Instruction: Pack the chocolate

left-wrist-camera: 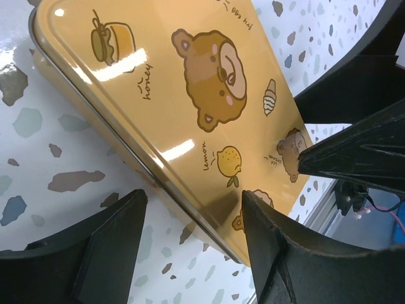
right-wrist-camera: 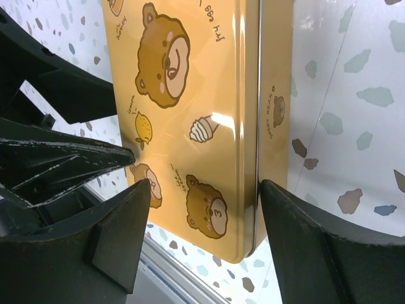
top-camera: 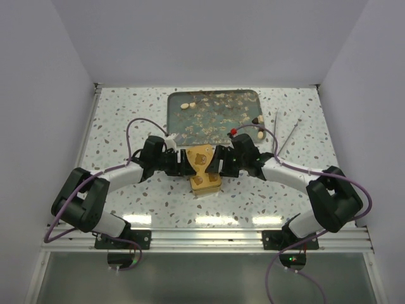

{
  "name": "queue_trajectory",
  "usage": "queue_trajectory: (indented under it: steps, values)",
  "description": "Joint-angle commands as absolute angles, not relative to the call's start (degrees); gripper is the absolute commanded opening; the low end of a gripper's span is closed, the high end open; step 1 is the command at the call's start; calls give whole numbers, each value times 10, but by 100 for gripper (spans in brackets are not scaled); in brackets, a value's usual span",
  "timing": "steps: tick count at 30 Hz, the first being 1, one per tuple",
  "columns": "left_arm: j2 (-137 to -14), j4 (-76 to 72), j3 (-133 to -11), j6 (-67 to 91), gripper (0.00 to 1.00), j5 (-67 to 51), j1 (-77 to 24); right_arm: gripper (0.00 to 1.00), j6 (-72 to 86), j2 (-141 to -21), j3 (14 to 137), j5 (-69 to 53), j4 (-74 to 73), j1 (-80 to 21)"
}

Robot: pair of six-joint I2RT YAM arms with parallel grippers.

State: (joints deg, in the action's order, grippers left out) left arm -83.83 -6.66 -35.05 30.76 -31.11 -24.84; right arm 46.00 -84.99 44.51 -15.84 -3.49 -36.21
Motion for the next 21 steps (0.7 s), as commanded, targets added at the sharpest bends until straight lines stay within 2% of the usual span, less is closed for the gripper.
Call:
queue_trajectory:
  steps: [1,21]
  values:
    - [-824,-53,-356,291,67,-295,-251,74,447,-833,441,-137,-50,-369]
    - [-822,-1,-356,276,64,-251,-274,74,411,-856,447,-74,-114,-419]
